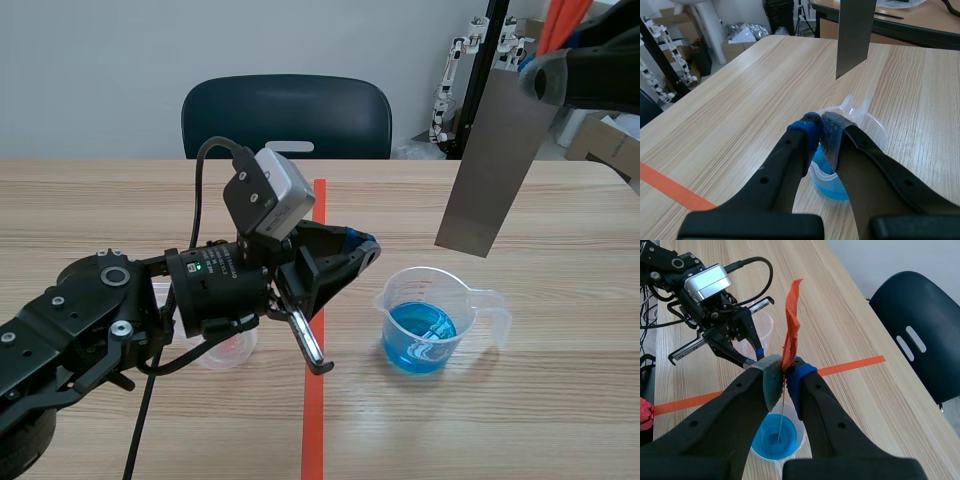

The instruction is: Do the redox reaction experiment. move the plate over the blue solution

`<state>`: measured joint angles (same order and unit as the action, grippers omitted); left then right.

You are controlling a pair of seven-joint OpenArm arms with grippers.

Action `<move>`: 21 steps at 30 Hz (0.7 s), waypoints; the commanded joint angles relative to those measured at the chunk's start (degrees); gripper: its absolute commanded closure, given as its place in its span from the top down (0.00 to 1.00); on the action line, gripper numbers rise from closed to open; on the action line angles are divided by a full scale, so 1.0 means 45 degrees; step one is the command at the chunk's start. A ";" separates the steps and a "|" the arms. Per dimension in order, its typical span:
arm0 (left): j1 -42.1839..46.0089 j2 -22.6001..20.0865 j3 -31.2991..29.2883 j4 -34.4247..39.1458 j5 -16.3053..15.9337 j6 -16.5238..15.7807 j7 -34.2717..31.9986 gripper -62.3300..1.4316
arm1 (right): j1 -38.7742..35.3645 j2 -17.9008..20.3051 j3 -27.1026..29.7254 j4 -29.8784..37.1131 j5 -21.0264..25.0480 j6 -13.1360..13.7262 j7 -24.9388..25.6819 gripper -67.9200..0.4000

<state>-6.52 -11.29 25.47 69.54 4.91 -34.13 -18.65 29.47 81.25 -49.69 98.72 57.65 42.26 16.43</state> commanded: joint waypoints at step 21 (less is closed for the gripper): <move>-0.0068 0.0034 -0.0068 0.0330 -0.0175 0.0024 -0.0219 0.09 | 0.0155 0.0034 0.0044 0.0015 0.0228 0.0102 0.0199 0.02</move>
<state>-6.52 -11.29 25.47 69.54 4.91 -34.13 -18.65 29.47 81.25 -49.69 98.72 57.65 42.26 16.43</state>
